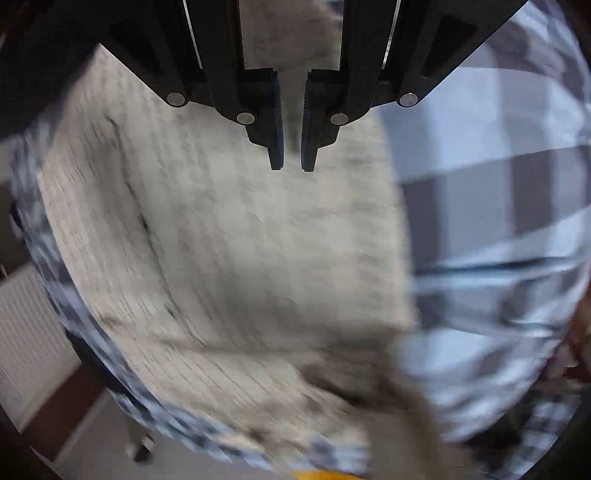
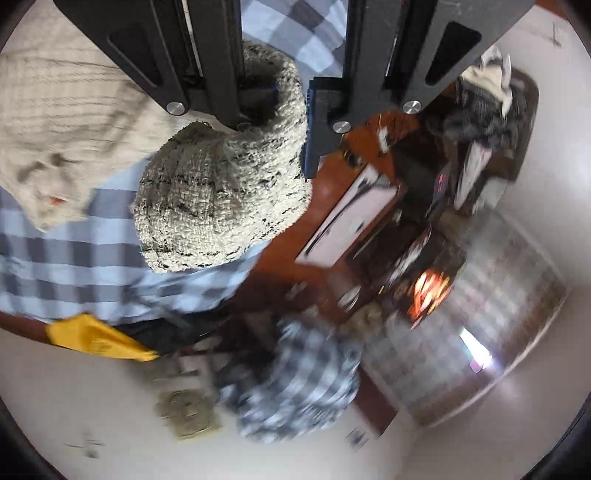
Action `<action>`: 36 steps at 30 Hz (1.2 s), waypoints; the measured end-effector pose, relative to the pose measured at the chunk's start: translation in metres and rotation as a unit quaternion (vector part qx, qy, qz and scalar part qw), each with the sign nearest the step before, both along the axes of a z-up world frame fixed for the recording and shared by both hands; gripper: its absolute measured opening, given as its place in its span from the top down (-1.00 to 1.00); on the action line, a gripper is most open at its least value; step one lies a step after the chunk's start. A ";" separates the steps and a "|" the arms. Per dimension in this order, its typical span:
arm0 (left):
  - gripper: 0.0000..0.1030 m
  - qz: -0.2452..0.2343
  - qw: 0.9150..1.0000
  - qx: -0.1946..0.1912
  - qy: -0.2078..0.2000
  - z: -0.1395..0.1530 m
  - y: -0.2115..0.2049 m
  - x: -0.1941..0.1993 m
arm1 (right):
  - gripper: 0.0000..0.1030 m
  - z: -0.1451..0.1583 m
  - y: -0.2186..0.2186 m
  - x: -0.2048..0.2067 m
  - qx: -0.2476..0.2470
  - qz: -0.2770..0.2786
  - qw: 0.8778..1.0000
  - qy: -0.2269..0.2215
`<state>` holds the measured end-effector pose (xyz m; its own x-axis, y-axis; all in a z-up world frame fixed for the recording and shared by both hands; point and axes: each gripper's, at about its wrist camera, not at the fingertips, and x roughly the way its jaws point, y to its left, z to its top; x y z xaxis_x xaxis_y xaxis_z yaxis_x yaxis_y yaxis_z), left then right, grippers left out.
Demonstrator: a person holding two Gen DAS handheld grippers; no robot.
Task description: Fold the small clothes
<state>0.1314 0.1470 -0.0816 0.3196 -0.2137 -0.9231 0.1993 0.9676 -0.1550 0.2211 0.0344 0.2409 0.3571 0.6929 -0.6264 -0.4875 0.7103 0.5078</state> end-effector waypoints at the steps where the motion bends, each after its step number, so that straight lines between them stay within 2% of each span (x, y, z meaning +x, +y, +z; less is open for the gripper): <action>1: 0.85 0.020 1.000 0.015 -0.018 0.006 0.005 0.001 | 0.87 -0.002 -0.031 0.002 0.007 -0.027 1.000 -0.009; 2: 0.85 0.042 0.998 0.025 -0.040 0.017 0.016 0.000 | 0.87 -0.006 -0.058 0.004 0.018 -0.052 0.998 -0.015; 4: 0.85 0.082 0.994 0.017 -0.075 0.037 0.043 -0.004 | 0.79 -0.016 -0.109 0.002 0.028 -0.110 0.993 -0.025; 6: 0.85 0.123 0.987 -0.006 -0.100 0.050 0.066 -0.005 | 0.54 -0.029 -0.160 -0.009 -0.007 -0.191 0.981 -0.028; 8: 0.85 0.154 0.981 -0.026 -0.112 0.060 0.087 -0.007 | -0.43 -0.059 -0.210 -0.016 -0.082 -0.269 0.960 -0.006; 9: 0.85 0.159 0.980 -0.030 -0.113 0.061 0.091 -0.005 | -0.52 -0.081 -0.237 -0.018 -0.114 -0.297 0.948 0.025; 12: 0.85 0.168 0.979 -0.038 -0.108 0.060 0.090 -0.002 | -0.52 -0.136 -0.304 -0.029 -0.148 -0.328 0.929 0.086; 14: 0.85 0.163 0.980 -0.043 -0.104 0.058 0.085 0.002 | -0.52 -0.160 -0.340 -0.029 -0.178 -0.337 0.916 0.123; 17: 0.85 0.155 0.981 -0.065 -0.102 0.053 0.073 0.001 | -0.52 -0.195 -0.370 -0.017 -0.197 -0.317 0.911 0.175; 19: 0.85 0.152 0.981 -0.075 -0.096 0.050 0.070 0.003 | -0.52 -0.206 -0.376 -0.009 -0.202 -0.297 0.912 0.197; 20: 0.85 0.152 0.981 -0.079 -0.092 0.049 0.069 0.003 | -0.52 -0.222 -0.373 -0.001 -0.196 -0.282 0.916 0.209; 21: 0.85 0.152 0.981 -0.083 -0.088 0.047 0.068 0.003 | -0.52 -0.222 -0.382 -0.004 -0.191 -0.274 0.918 0.216; 25: 0.85 0.156 0.979 -0.101 -0.080 0.043 0.068 0.004 | -0.52 -0.243 -0.392 0.017 -0.174 -0.273 0.916 0.237; 29: 0.85 0.156 0.980 -0.094 -0.076 0.041 0.066 0.007 | -0.52 -0.249 -0.384 0.052 -0.150 -0.285 0.921 0.220; 31: 0.86 0.155 0.981 -0.089 -0.074 0.039 0.065 0.009 | -0.52 -0.255 -0.376 0.068 -0.143 -0.268 0.926 0.225; 33: 0.86 0.151 0.982 -0.086 -0.070 0.036 0.063 0.010 | -0.52 -0.269 -0.362 0.084 -0.158 -0.234 0.924 0.258; 34: 0.85 0.149 0.983 -0.084 -0.068 0.035 0.062 0.011 | -0.52 -0.276 -0.354 0.092 -0.185 -0.222 0.919 0.270; 36: 0.85 0.146 0.984 -0.078 -0.065 0.034 0.059 0.012 | -0.34 -0.282 -0.344 0.096 -0.226 -0.212 0.910 0.275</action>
<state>0.1433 0.2065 -0.0481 0.5017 -0.2315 -0.8335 -0.0554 0.9529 -0.2981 0.3172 -0.3100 -0.0411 0.0776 0.1925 -0.9782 0.1184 0.9725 0.2007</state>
